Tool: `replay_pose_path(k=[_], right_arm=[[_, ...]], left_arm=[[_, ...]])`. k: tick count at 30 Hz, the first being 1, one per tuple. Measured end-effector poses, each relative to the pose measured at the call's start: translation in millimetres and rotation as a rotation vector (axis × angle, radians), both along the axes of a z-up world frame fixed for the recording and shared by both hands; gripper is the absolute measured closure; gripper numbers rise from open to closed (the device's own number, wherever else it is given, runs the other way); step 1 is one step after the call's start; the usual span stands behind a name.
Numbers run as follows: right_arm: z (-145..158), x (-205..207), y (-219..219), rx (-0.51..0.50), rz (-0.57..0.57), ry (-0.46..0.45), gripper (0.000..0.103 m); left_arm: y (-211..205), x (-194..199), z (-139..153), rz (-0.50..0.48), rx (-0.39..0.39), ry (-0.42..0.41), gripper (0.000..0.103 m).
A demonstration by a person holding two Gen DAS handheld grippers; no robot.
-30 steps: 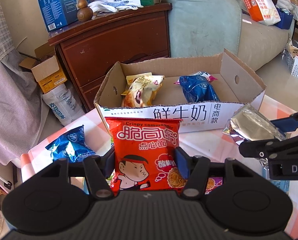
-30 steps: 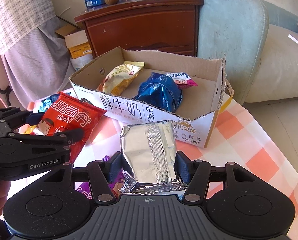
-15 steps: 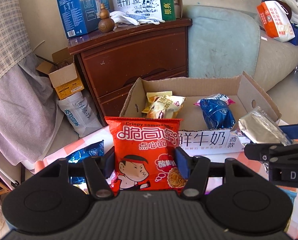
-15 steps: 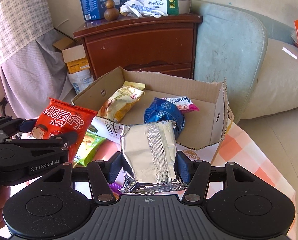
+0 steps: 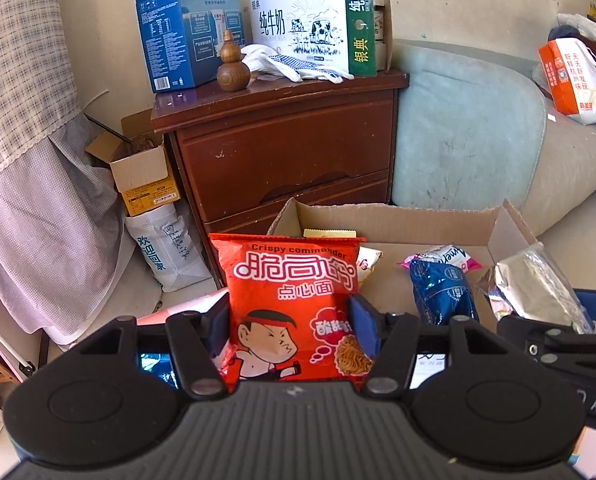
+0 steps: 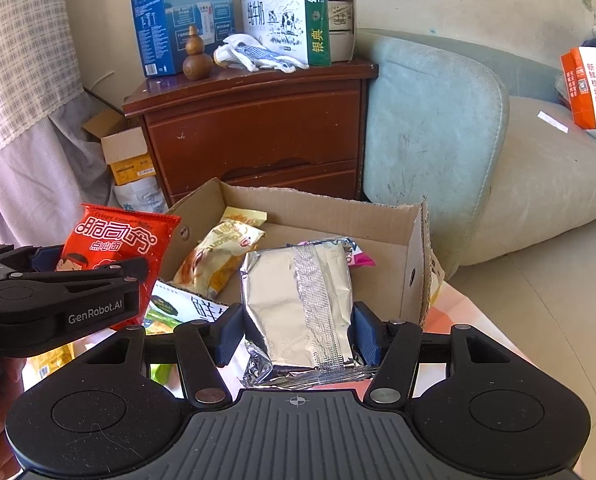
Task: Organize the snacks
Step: 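Lift both held bags and carry them into the cardboard box, then open both tools to drop the bags inside the box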
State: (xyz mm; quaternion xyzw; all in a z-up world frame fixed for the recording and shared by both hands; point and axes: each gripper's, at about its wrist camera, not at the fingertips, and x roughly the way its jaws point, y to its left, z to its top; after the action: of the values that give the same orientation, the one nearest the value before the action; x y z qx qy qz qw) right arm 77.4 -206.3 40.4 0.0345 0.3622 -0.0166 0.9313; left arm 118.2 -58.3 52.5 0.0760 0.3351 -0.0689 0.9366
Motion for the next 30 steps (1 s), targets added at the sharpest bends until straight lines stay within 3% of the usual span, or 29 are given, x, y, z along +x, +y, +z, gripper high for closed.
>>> replay_pose_path(k=[12,30], right_arm=[[1,17,-7,-0.017,-0.052,-0.012,0.046],[-16,58,-28,0.004,-0.171,0.006,0.046]], left_arm=[[-11,24,3,0.02,-0.001,-0.024,0.044],[-19,68,-13,0.05,-0.044,0.035,0.043]])
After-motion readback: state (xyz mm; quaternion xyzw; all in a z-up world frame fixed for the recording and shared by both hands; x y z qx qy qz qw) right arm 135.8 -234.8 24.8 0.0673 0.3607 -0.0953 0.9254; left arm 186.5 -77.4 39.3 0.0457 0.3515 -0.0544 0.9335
